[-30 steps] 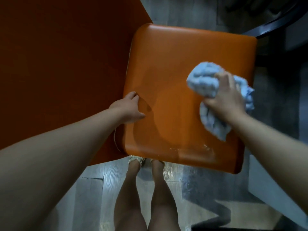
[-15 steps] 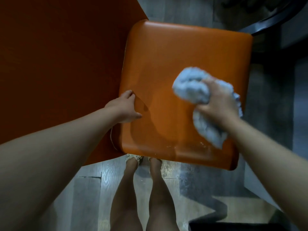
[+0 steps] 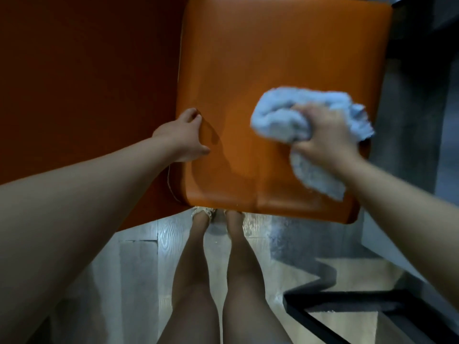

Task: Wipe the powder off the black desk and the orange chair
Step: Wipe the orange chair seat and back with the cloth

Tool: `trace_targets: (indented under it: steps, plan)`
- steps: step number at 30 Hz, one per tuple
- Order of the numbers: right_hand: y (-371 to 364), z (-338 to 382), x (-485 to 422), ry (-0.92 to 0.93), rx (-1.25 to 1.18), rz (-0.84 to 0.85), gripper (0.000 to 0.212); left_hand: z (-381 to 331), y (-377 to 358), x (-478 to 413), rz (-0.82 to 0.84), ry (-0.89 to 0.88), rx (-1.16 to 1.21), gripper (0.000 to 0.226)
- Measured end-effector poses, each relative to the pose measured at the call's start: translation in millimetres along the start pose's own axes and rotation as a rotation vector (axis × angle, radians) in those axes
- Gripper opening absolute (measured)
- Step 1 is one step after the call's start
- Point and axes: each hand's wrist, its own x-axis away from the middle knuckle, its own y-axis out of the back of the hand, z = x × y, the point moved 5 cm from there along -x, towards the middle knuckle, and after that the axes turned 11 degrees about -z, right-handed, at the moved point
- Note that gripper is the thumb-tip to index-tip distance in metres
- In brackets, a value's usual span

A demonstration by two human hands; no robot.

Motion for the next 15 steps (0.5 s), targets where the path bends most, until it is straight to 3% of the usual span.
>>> trace_targets:
  steps: [2, 4, 6, 10, 12, 15]
  plan:
    - [11, -31, -20, -0.164, 0.108, -0.054, 0.065, 1, 1, 0, -0.012, -0.008, -0.008, 0.087]
    - [9, -45, -15, -0.275, 0.228, 0.013, 0.068, 1, 0, 2, -0.021, -0.011, -0.01, 0.087]
    - [-1, -34, 10, -0.268, 0.237, 0.059, 0.069, 0, -1, 3, -0.025, -0.015, -0.013, 0.086]
    - [-21, -4, 75, -0.07, 0.124, 0.148, 0.064, -2, -2, 7, -0.03, -0.007, -0.007, 0.089]
    - [-9, -14, 66, -0.073, 0.046, 0.054, 0.06, -5, -5, 9, -0.036, -0.008, 0.016, 0.091]
    - [9, -47, 35, -0.287, 0.126, -0.077, 0.061, -5, -11, 10, -0.037, -0.002, 0.073, 0.095]
